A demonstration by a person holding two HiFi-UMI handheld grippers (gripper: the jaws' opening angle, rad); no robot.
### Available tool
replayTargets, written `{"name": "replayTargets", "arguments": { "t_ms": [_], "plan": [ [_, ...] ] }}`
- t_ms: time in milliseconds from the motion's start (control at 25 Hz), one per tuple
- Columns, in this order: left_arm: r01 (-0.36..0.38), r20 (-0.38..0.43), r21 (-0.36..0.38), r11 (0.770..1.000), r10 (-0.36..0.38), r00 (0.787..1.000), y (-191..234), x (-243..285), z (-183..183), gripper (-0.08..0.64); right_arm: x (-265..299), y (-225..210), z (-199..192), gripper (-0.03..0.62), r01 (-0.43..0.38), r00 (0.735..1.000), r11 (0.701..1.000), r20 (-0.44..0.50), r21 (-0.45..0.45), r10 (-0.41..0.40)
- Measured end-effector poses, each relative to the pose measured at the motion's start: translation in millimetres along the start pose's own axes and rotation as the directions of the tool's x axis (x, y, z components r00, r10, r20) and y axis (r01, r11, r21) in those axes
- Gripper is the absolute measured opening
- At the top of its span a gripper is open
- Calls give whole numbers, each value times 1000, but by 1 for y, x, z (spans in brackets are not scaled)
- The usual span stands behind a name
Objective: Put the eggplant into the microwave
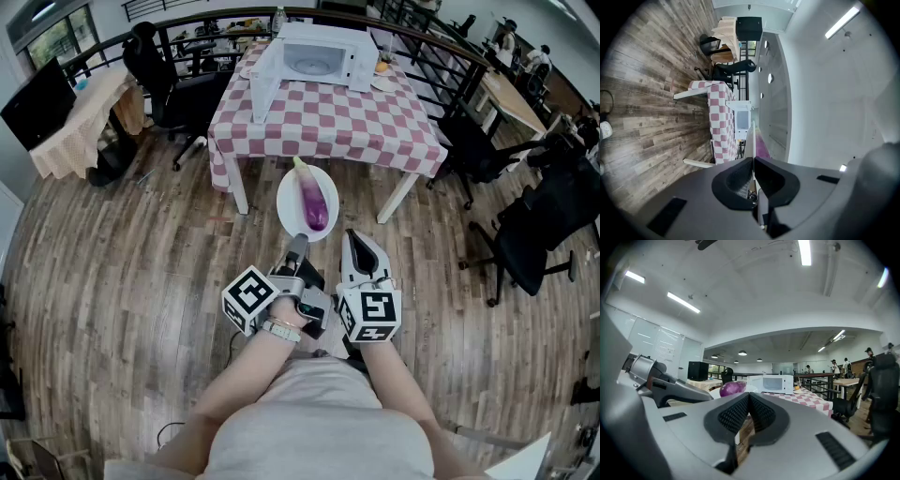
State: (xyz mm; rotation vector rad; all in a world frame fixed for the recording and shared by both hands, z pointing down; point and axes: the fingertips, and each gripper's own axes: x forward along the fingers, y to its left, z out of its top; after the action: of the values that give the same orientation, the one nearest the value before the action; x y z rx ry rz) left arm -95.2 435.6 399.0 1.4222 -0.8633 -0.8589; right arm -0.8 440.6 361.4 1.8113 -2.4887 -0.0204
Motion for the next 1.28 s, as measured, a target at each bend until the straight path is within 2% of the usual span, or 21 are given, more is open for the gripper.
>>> {"name": "replayTargets", "arguments": {
  "t_ms": [520, 680, 920, 1280],
  "plan": [
    [-6, -21, 12, 1000, 6, 1000, 6, 30, 59, 15, 67, 25, -2, 25, 16, 1000, 1000, -3, 9, -16],
    [4, -35, 43, 999, -2, 999, 4, 41, 76, 15, 85, 26, 1, 25, 43, 999, 999, 5, 31, -44],
    [-9, -69, 37, 999, 11, 998, 8, 53, 81, 15, 96, 23, -4, 25, 75, 997, 996, 1, 43, -75],
    [-11, -54, 23, 1000, 12, 998, 11, 96, 99, 15, 137, 4, -11, 25, 72, 997, 996, -7, 58, -72]
  ]
}}
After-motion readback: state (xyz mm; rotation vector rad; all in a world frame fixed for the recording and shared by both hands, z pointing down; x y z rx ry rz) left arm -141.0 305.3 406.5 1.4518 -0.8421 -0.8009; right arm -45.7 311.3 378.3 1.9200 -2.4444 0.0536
